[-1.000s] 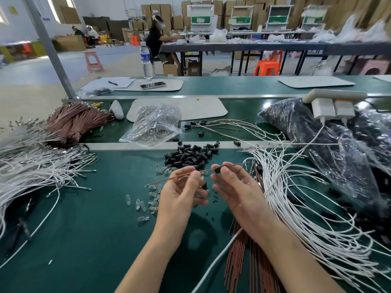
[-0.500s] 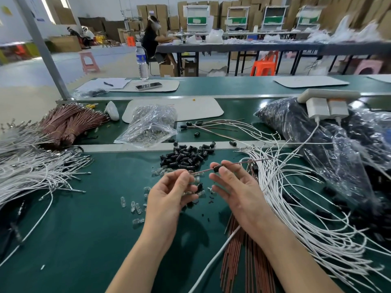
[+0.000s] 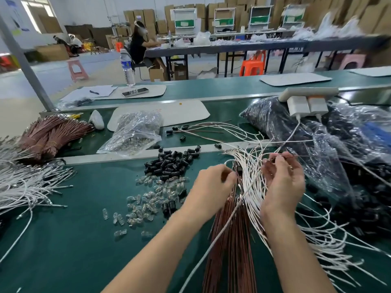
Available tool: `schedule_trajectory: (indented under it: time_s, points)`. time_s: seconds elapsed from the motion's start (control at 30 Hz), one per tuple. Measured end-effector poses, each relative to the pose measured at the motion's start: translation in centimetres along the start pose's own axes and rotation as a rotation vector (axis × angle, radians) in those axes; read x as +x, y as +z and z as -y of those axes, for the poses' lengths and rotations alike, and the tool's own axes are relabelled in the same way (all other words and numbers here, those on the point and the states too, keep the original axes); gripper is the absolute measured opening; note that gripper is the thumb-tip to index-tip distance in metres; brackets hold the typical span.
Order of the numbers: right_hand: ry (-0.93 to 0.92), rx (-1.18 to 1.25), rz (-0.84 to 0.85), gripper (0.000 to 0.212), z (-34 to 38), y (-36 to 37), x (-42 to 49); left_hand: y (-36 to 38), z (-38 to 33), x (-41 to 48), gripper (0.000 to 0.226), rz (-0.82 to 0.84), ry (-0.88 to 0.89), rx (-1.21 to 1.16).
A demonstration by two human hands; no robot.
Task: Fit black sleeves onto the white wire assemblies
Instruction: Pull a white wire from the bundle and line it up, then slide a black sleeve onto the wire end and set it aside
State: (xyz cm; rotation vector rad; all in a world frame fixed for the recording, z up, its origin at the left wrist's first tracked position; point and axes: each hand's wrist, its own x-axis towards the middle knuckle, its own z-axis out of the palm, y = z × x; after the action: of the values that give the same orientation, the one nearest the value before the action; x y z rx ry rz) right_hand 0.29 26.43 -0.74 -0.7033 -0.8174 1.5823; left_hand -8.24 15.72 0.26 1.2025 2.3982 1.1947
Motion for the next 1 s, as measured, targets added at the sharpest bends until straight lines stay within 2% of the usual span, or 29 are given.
schedule_trajectory:
  time_s: [0.13,0.27,0.37,0.47,0.53,0.63,0.77,1.0]
  points:
    - [-0.005,-0.035,-0.028,0.013,-0.5,-0.4,0.4,2.6,-2.4,4.3,0.026,0.16,-0.105,0.328]
    - [0.025,-0.016,-0.038,0.011,-0.7,-0.2,0.8,3.6,-4.1,5.5,0.02,0.258,-0.232,0.486]
    - [0.02,-0.013,-0.057,0.012,-0.8,-0.2,0.9,3.9,-4.6,5.8,0.023,0.318,-0.264,0.474]
    - [0.01,-0.01,-0.052,0.011,-0.9,-0.2,0.8,3.7,-4.3,5.8,0.022,0.362,-0.32,0.236]
    - [-0.005,-0.019,-0.045,0.011,-1.0,-0.3,0.7,3.1,-4.1,5.7,0.019,0.323,-0.371,0.024]
    - [-0.038,-0.05,-0.028,0.012,-1.0,-0.3,0.4,1.5,-4.6,5.4,0.027,0.228,-0.324,-0.079]
    - [-0.077,-0.08,0.024,0.012,-0.7,-0.2,0.0,-2.4,-5.6,4.7,0.033,-0.077,-0.189,-0.227]
    - [-0.16,-0.183,0.113,0.013,-0.8,0.1,-1.0,-12.6,-3.1,2.4,0.018,-0.421,-0.263,-0.68]
